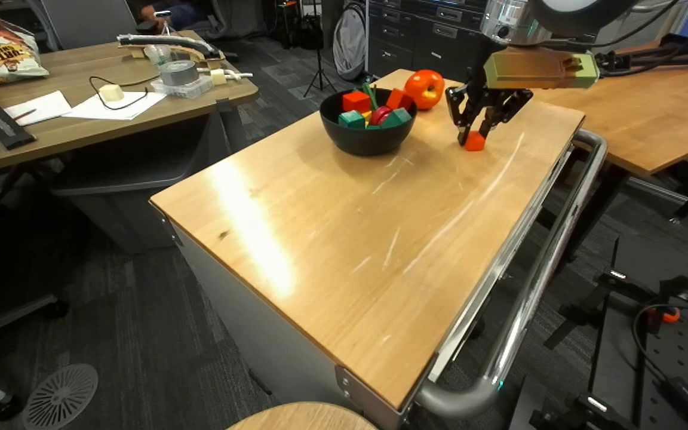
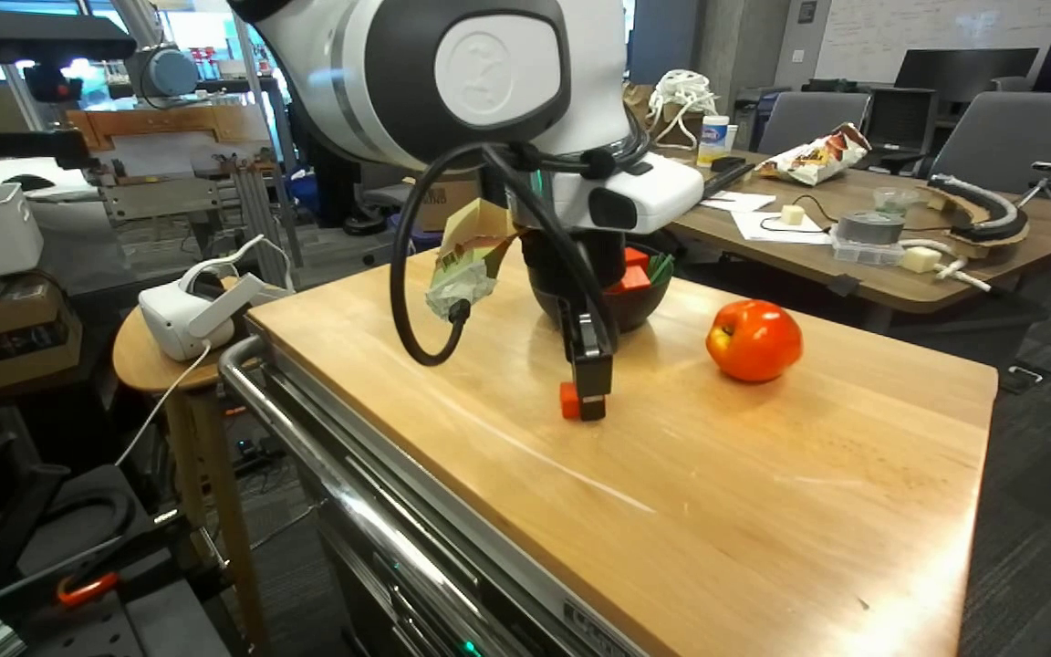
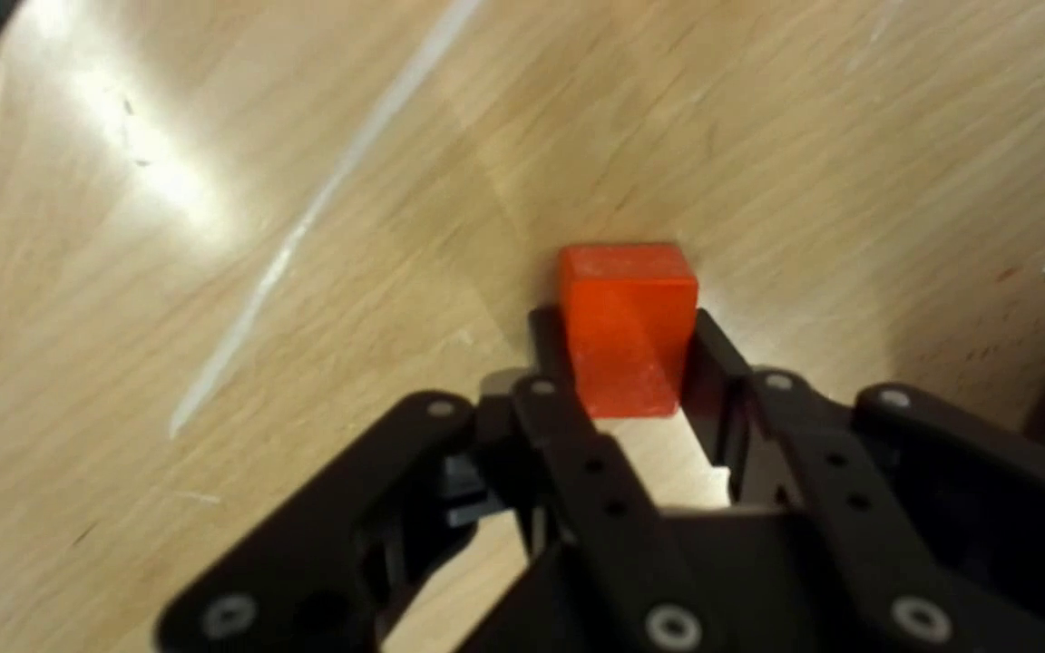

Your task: Put the red object and blocks into the bowl and then move the apple to the left side of the bowl

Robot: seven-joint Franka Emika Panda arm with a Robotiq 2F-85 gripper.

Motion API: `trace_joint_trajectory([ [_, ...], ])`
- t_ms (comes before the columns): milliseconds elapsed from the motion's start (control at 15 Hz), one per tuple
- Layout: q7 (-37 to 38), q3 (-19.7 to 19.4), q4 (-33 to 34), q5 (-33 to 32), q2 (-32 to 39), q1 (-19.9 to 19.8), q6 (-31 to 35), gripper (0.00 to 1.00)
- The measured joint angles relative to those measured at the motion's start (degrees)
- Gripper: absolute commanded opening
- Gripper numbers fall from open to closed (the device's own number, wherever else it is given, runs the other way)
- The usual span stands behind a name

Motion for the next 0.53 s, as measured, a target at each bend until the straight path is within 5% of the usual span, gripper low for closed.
trace_joint_trajectory([
  [267,-1.3,0.96,0.24,7.19,-0.52,0.04,0.66,0.18],
  [533,1.02,3.27,-0.07,4.56,-6.46,1.39,5.93,0.18],
])
